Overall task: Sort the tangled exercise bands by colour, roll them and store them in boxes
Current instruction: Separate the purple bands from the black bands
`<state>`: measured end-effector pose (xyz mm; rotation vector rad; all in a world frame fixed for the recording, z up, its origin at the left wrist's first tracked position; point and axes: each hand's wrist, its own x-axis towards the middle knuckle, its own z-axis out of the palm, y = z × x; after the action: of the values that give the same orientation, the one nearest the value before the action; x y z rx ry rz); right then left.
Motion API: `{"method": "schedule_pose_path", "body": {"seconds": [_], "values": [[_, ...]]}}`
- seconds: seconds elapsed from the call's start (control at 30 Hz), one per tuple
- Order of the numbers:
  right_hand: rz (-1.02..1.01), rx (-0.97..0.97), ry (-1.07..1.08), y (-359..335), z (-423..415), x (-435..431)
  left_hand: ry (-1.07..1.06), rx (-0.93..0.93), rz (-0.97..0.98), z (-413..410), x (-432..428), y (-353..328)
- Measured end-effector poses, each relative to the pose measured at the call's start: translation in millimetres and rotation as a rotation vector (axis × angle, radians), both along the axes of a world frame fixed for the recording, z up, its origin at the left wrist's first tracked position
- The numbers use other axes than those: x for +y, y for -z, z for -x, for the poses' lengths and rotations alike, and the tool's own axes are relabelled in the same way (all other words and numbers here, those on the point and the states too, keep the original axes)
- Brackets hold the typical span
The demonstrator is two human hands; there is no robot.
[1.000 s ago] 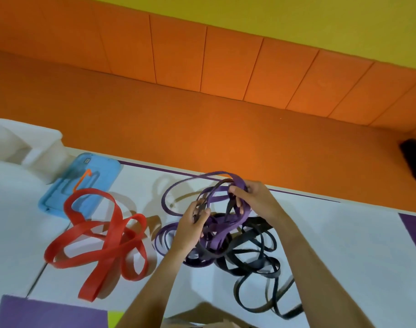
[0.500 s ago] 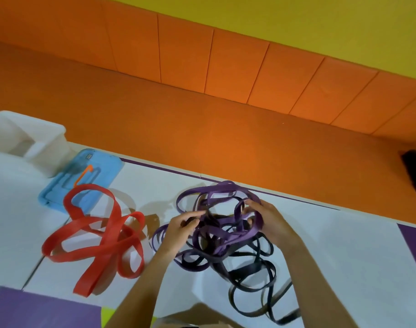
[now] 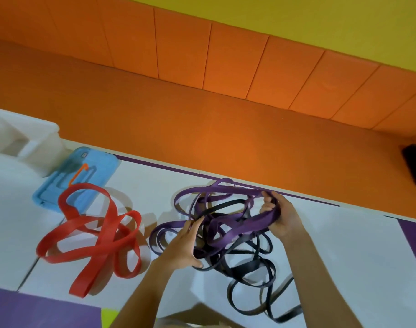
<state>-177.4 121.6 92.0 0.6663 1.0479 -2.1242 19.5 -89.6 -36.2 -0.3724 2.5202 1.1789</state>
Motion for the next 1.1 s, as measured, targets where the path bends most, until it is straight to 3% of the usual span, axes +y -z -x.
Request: {"method": "schedule_pose_path", "body": {"seconds": [0.17, 0.27, 0.4, 0.47, 0.57, 0.67, 0.73, 0.87, 0.97, 1.03, 1.1], "values": [[0.203, -0.203, 0.161, -8, -9, -17, -0.069, -0.138, 0.197, 0, 4, 4], [0.305, -0.273, 0.012, -18, -13, -18, -0.194, -0.131, 0.275, -1, 1, 6], [0.216, -0.127, -0.337, -38, -17, -18, -0.279, -0.044, 0.353, 0, -2, 12], [0.128, -0.003, -0.432, -44, -19, -20, -0.237, 0.084, 0.396, 3, 0, 10], [0.082, 0.048, -0.499, -46, -23, -24, -0.137, 0.453, 0.345, 12, 11, 1], [0.017, 0.062, -0.516, -39, -25, -26, -0.121, 0.602, 0.027, 20, 14, -11], [-0.092, 0.120, -0.536, -34, -26, -25, -0.101, 0.486, -0.194, 20, 9, -23], [-0.496, 0.393, -0.646, -23, -24, -13, 0.093, 0.150, -0.481, 16, -1, -41], [-0.312, 0.304, -0.590, -24, -28, -6, 0.221, -0.191, -0.787, 15, -11, -51], [-0.233, 0.287, -0.597, -26, -30, -4, 0.106, -0.220, -0.756, 19, -14, -53], [-0.235, 0.324, -0.633, -28, -34, -3, -0.083, -0.092, -0.580, 25, -10, -49]]}}
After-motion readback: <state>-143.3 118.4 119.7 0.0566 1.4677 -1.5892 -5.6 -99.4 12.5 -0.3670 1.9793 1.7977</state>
